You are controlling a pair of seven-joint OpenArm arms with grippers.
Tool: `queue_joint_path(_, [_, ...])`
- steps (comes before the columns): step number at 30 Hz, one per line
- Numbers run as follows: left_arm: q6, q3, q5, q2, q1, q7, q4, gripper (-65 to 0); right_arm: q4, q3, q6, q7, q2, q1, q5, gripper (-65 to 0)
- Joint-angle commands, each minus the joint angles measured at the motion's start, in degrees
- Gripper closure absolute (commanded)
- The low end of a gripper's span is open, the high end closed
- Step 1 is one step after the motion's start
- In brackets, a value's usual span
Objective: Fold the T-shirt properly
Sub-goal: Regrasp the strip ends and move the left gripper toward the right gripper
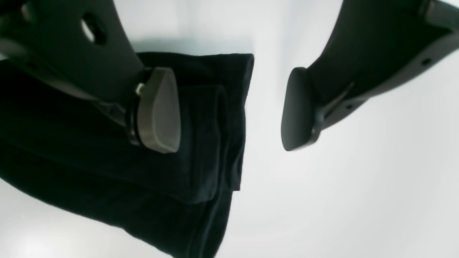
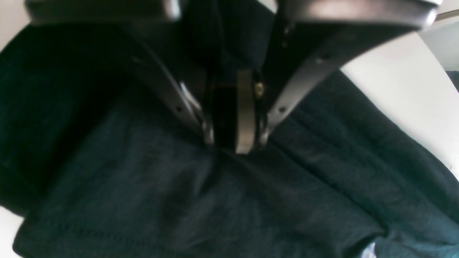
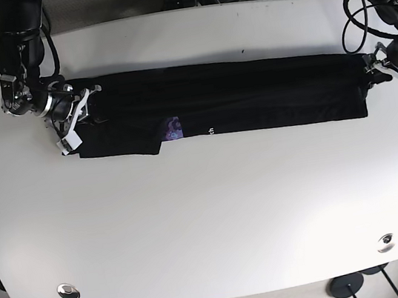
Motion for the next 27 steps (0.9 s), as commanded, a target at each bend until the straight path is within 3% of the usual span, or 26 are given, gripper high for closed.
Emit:
queue_joint_path(1, [-0.1,1.6,-0.9,-1.5,-0.8,-0.8,0.8,-41.5,0.8,0.3,0.12,0.4,0.7,0.5,0.7,-8.1])
queue_joint_path(13, [-0.1,4.4,-0.5,-1.3,-2.6,-1.2,-8.0,-41.5,0.7,0.3,0.12,0.4,0.7,0.6,0.7,-8.1])
queue_joint_path(15, [-0.1,8.2,-0.8,-1.3,-2.6,-1.2,-7.9,-40.1,0.7,0.3,0.12,0.4,0.7,0.7,0.7,-8.1])
queue_joint_path(16, [-0.1,9.4,-0.8,-1.3,-2.7,-1.2,-7.9,-36.3,0.7,0.3,0.12,0.4,0.7,0.7,0.7,-8.1])
queue_joint_path(17, [-0.1,10.0,-0.8,-1.3,-2.7,-1.2,-7.9,-27.4,0.7,0.3,0.12,0.4,0.7,0.7,0.7,-8.1])
queue_joint_path(19, [-0.1,10.3,-0.8,-1.3,-2.7,-1.2,-7.6,-0.1,0.7,0.3,0.12,0.4,0.7,0.8,0.7,-8.1])
queue_joint_path(22, [-0.1,10.3,-0.9,-0.9,-2.3,-0.8,-0.1,-0.6,0.7,0.3,0.12,0.4,0.7,0.9,0.7,-8.1])
queue_joint_path(27, [-0.1,15.4,-0.5,4.7,2.9,3.6,25.9,0.0,0.7,0.3,0.12,0.4,0.7,0.9,0.7,-8.1])
